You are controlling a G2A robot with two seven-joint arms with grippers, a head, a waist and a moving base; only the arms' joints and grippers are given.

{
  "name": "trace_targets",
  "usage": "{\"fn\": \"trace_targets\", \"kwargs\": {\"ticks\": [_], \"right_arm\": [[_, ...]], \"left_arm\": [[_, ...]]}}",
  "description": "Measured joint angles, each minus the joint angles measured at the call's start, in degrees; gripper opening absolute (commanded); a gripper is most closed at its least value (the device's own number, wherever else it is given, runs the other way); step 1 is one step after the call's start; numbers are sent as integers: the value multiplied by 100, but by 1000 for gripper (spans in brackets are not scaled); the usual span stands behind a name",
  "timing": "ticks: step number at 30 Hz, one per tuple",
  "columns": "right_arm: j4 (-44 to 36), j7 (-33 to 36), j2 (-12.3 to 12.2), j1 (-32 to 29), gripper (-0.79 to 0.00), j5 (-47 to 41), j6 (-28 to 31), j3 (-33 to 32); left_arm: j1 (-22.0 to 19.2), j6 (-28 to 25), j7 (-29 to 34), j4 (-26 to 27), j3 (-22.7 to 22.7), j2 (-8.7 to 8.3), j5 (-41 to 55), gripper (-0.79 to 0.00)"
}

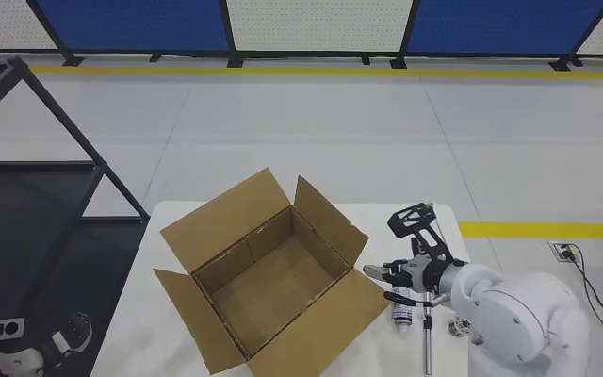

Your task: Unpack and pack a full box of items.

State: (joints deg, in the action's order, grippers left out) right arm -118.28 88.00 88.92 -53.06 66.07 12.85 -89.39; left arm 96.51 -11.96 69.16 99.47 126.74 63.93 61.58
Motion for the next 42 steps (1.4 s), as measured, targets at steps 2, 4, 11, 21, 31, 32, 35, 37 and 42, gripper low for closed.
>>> {"fn": "trace_targets", "kwargs": {"ticks": [2, 4, 11, 21, 31, 32, 35, 37, 42], "right_arm": [[-9, 0, 3, -7, 0, 5, 0, -3], [-10, 0, 3, -7, 0, 5, 0, -4], [98, -206, -11, 0, 0, 173, -32, 217], [1102, -102, 79, 1643, 0, 270, -1141, 1346], [2413, -357, 153, 2579, 0, 590, -1761, 1806], [2406, -357, 153, 2576, 0, 589, -1760, 1805], [2409, -357, 153, 2577, 0, 589, -1759, 1805], [2409, -357, 153, 2577, 0, 589, -1759, 1805], [2537, -537, 159, 2515, 0, 621, -1781, 1859]], "left_arm": [[21, -81, 184, -60, 59, -7, -93, 0], [22, -96, 191, -66, 63, -7, -106, 0], [21, -68, 153, -22, 37, -7, -131, 0], [305, -258, 188, 268, -103, 56, -153, 0], [500, -297, 497, 235, 8, 93, 101, 0], [500, -297, 497, 235, 8, 94, 100, 0], [498, -298, 494, 235, 6, 93, 99, 0], [498, -298, 494, 235, 6, 93, 98, 0], [488, -260, 415, 287, -15, 95, 73, 0]]}}
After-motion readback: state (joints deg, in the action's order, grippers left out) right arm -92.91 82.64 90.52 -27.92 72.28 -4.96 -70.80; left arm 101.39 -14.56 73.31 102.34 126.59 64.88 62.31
